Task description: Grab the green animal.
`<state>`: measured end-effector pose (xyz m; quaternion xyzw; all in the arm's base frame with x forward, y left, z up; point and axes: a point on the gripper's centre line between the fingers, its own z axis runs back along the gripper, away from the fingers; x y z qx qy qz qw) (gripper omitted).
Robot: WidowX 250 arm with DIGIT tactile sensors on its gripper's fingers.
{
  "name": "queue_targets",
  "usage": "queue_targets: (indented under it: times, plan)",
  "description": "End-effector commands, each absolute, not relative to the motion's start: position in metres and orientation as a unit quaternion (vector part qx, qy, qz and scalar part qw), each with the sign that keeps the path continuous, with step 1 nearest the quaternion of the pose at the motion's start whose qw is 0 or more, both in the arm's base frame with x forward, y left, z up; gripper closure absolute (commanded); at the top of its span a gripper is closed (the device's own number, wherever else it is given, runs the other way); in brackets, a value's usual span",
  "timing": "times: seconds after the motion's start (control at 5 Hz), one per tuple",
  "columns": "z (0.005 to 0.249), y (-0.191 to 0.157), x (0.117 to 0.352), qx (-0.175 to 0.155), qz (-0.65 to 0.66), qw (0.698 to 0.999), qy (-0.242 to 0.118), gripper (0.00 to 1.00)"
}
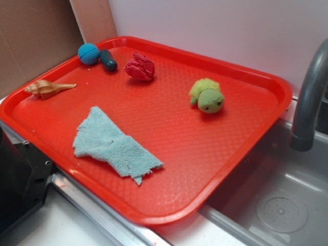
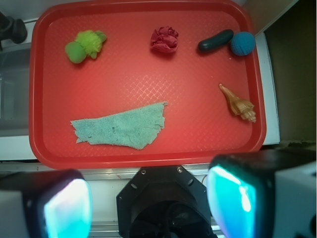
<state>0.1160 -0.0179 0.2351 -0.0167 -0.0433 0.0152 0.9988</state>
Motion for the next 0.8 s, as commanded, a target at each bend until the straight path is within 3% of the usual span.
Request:
queue_targets:
  times: [0.0,0.2,0.4,0.6]
  plan:
    - [0.235,-0.018,0.116,-0.017,0.015,0.999,-0.043,0.0]
    - [0.185,-0.013,0.153,0.018,0.072,0.997,-0.019,0.0]
    - [0.15,-0.035,0.192,-0.032,0.149,0.987,-0.053,0.0]
    - [0.131,-0.063,0.232,-0.068,0.192,0.979,-0.033,0.0]
